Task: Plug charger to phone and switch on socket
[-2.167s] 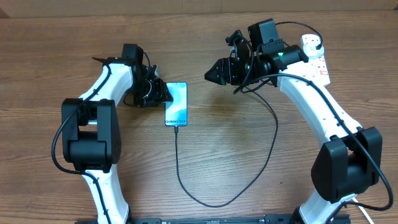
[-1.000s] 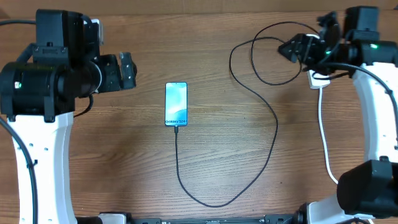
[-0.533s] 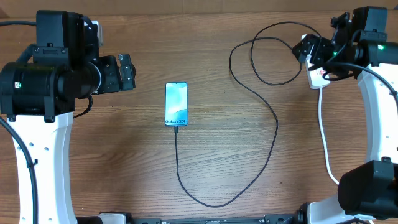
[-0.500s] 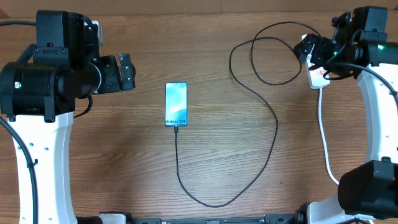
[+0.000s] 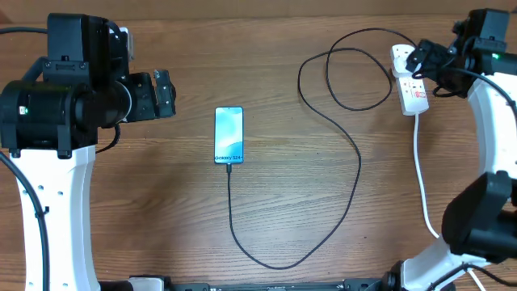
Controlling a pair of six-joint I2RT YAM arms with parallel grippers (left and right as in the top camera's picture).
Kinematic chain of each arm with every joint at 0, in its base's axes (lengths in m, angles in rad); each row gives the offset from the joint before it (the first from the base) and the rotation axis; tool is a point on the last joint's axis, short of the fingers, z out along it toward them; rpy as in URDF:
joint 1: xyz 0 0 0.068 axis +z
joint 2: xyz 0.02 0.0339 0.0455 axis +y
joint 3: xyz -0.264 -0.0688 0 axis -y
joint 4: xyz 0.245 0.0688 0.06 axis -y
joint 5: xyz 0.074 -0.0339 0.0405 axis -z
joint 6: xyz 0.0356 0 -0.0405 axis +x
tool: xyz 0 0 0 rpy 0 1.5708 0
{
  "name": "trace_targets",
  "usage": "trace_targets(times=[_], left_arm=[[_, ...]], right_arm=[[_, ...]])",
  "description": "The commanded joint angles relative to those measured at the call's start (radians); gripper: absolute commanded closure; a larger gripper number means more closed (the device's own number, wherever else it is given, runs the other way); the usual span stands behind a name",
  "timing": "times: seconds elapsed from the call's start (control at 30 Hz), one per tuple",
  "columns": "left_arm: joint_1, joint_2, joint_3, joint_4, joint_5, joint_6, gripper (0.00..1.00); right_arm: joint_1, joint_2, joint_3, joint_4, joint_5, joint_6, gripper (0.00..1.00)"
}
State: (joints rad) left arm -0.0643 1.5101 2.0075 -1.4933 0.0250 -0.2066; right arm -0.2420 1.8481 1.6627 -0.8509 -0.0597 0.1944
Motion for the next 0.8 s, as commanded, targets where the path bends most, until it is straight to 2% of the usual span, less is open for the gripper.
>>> trace_targets(times=[0.0, 0.27, 0.77], left_arm=[[0.005, 0.006, 0.011, 0.002, -0.01, 0.004, 0.01], [0.005, 0.006, 0.011, 0.002, -0.01, 0.004, 0.0], [0.005, 0.006, 0.011, 0.002, -0.009, 0.004, 0.0]], right_arm=[[-0.031, 0.045, 0.026, 0.032, 0.025, 0.019, 0.0], [-0.105, 0.172, 0.026, 0.093, 0.003, 0.069, 0.0], [-0.12, 0.288, 0.026, 0.232, 0.065, 0.095, 0.0]])
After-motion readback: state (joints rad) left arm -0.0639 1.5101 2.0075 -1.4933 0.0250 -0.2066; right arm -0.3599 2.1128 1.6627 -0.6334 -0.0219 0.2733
